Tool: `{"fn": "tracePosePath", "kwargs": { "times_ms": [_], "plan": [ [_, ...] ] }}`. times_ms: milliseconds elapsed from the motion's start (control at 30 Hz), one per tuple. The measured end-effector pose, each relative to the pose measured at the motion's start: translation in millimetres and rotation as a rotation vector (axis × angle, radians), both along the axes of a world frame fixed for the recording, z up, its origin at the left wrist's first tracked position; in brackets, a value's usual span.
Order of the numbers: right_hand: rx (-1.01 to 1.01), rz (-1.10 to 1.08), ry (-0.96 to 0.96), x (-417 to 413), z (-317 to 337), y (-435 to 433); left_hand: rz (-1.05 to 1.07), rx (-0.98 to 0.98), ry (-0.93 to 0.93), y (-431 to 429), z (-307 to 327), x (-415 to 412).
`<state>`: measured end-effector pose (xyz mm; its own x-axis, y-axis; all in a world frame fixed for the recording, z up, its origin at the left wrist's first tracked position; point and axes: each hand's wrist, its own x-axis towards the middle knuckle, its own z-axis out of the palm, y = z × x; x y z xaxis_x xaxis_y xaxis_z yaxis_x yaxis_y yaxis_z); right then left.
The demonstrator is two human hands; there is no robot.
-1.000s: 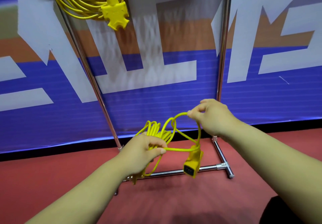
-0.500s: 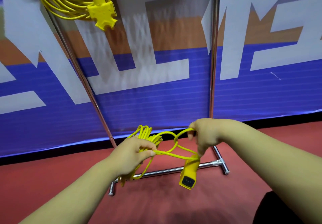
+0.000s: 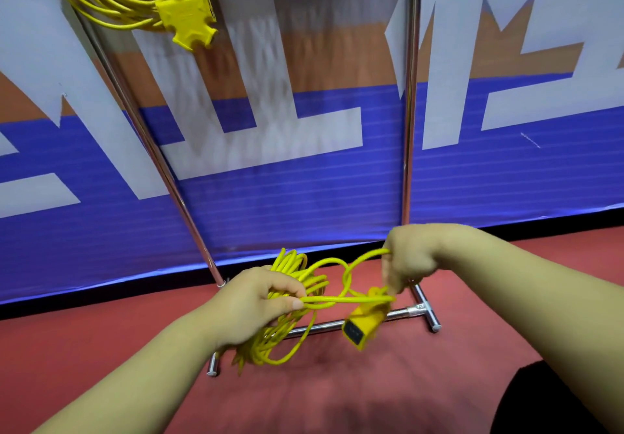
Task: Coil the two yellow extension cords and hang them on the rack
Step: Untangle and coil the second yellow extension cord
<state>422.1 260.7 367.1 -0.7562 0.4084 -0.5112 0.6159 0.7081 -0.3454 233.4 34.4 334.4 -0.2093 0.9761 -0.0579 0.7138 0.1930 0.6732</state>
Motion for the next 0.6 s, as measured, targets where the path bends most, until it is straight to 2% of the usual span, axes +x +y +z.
{"fn": "tracePosePath", "kwargs": {
  "times_ms": [67, 133, 367, 500, 600],
  "plan": [
    [-0.170, -0.161, 0.175, 1, 3, 6, -0.004, 0.013, -0.019, 2, 2, 2],
    [-0.340, -0.265, 0.262, 3, 6, 9, -0.008, 0.036, -0.034, 3, 5, 3],
    [-0.816, -0.317, 0.272, 14, 27, 9, -0.093, 0.010, 0.151, 1, 8, 3],
    [-0.999, -0.451, 0.325, 17, 32, 12, -0.032, 0.047, 0.086, -1, 15, 1],
    [-1.143, -0.516, 0.437, 19, 32, 19, 0.014, 0.035, 0.098, -2, 15, -5]
  ]
}}
